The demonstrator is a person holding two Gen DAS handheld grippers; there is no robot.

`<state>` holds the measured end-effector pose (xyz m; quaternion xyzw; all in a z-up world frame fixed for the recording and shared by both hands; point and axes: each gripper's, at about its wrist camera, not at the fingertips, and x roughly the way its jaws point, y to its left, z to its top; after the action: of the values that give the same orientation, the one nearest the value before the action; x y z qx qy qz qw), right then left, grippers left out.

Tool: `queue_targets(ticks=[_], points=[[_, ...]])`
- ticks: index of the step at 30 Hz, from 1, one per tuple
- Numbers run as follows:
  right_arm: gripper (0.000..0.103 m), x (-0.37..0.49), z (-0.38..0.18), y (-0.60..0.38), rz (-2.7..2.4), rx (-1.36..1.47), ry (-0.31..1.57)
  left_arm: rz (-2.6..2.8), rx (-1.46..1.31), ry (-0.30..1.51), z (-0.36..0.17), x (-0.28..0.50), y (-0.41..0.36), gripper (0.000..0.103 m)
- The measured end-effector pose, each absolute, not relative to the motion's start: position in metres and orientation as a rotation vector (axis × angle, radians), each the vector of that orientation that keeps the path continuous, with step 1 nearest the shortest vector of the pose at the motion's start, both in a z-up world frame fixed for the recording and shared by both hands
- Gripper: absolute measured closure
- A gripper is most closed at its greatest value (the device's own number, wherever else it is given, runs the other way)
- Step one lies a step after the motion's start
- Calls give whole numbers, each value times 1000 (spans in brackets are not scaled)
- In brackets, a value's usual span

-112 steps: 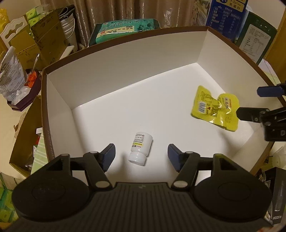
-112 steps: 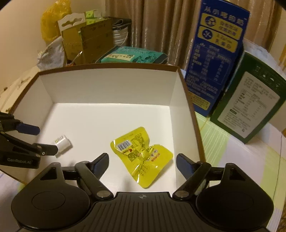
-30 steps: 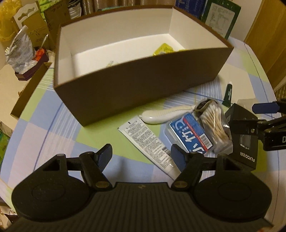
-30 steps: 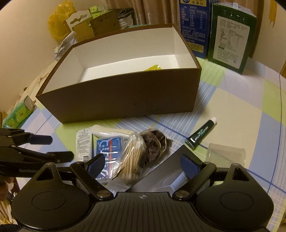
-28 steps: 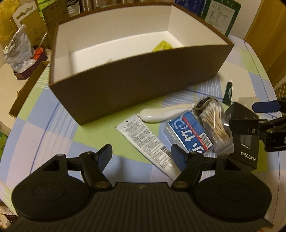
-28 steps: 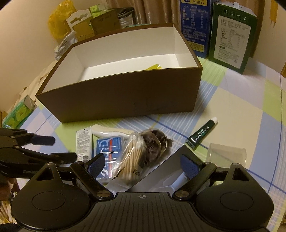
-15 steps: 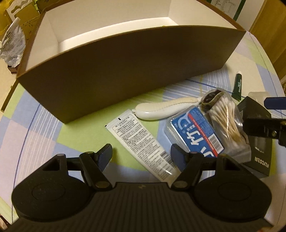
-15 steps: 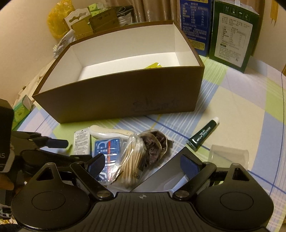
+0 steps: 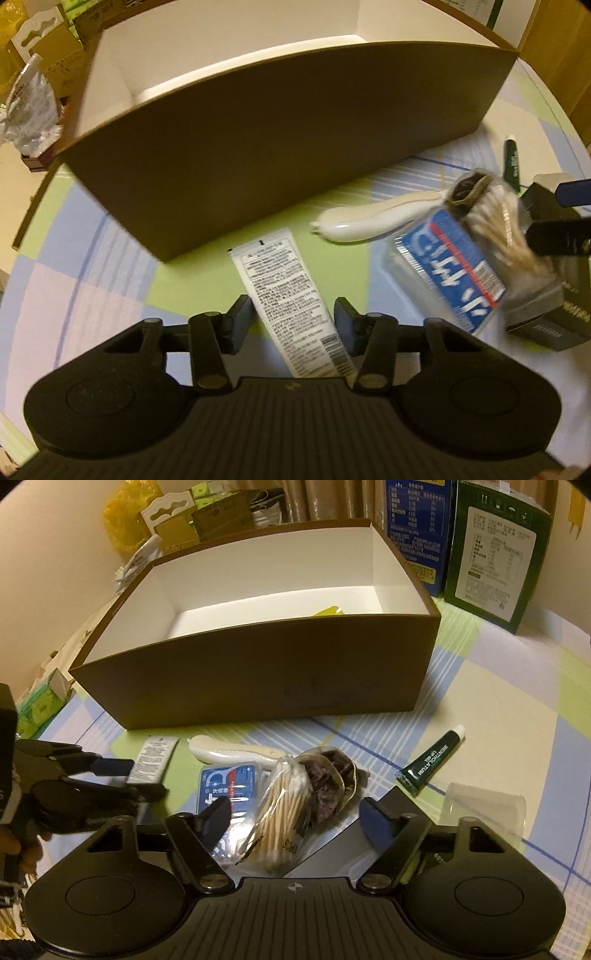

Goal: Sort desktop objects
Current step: 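Move both tools back to the items beside the box, then grasp the bagged cotton swabs with the right tool while the left tool grasps the blue hand cream tube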

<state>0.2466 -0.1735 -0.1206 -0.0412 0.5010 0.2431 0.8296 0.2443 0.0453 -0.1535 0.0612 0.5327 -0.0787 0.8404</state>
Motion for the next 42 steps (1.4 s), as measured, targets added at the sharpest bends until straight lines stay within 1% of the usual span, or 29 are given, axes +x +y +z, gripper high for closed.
queue_targets(ticks=[1,3,8,10,12,22,24,26,27,28,30,31,32,42], points=[[39,247,-121,-174,517,-83,1065,-165,126,1123,-153,243,51,60],[45,246,-123,-173,524,-77,1072,-158,125,1117,-153,241,62,60],[56,247,-127,-169,535,-59,1081,-140,110,1112,-152,233,84,61],[73,249,-131,-164,530,-59,1088,-135,104,1111,-151,231,90,61],[80,253,-135,-162,513,-56,1103,-133,100,1109,-151,228,95,61],[81,259,-149,-147,494,-108,1149,-140,104,1102,-150,229,95,60],[81,260,-149,-146,491,-110,1148,-139,106,1103,-150,230,94,59],[81,261,-149,-148,495,-99,1151,-136,107,1106,-151,231,93,54],[83,261,-149,-149,498,-93,1151,-135,109,1107,-151,232,92,54],[86,261,-149,-151,501,-84,1152,-135,111,1108,-152,233,91,53],[88,259,-148,-152,505,-65,1142,-138,109,1110,-153,235,91,52],[89,257,-147,-152,506,-61,1134,-140,110,1110,-153,236,92,56],[89,255,-145,-153,504,-55,1126,-143,110,1107,-152,235,92,63],[91,236,-126,-172,503,61,1061,-156,101,1123,-148,219,97,66]])
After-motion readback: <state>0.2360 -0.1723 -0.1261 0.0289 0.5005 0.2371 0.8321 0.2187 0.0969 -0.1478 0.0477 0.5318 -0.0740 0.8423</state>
